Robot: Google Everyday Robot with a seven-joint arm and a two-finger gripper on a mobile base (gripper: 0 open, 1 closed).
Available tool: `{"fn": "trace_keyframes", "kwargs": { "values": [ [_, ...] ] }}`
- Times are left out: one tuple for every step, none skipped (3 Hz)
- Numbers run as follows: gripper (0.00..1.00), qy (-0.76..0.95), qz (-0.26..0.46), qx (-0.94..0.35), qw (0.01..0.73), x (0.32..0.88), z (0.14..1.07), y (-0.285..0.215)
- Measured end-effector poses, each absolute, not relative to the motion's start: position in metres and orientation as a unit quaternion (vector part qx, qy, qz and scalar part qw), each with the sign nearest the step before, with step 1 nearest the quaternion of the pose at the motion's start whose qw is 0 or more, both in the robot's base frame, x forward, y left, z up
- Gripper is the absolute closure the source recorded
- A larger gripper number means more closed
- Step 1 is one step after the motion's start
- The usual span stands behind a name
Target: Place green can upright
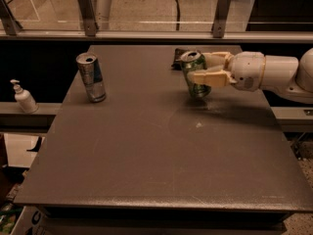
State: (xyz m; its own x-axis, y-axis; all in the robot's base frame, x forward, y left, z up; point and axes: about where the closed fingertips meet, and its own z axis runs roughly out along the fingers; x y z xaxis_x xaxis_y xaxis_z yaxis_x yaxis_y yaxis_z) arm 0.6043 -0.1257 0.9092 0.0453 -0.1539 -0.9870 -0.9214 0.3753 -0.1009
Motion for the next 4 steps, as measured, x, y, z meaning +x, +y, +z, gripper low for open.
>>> {"fn": "trace_keyframes", "kwargs": {
  "values": [
    [1.00, 0.586, 0.350, -0.455, 0.571, 0.601, 0.897, -0.132],
    [1.00, 0.575, 0.378, -0.439, 0.578, 0.601, 0.885, -0.140],
    [1.00, 0.572, 0.389, -0.432, 0.579, 0.601, 0.879, -0.145],
    [0.82, 0.572, 0.389, -0.432, 0.579, 0.601, 0.879, -0.145]
  ]
}}
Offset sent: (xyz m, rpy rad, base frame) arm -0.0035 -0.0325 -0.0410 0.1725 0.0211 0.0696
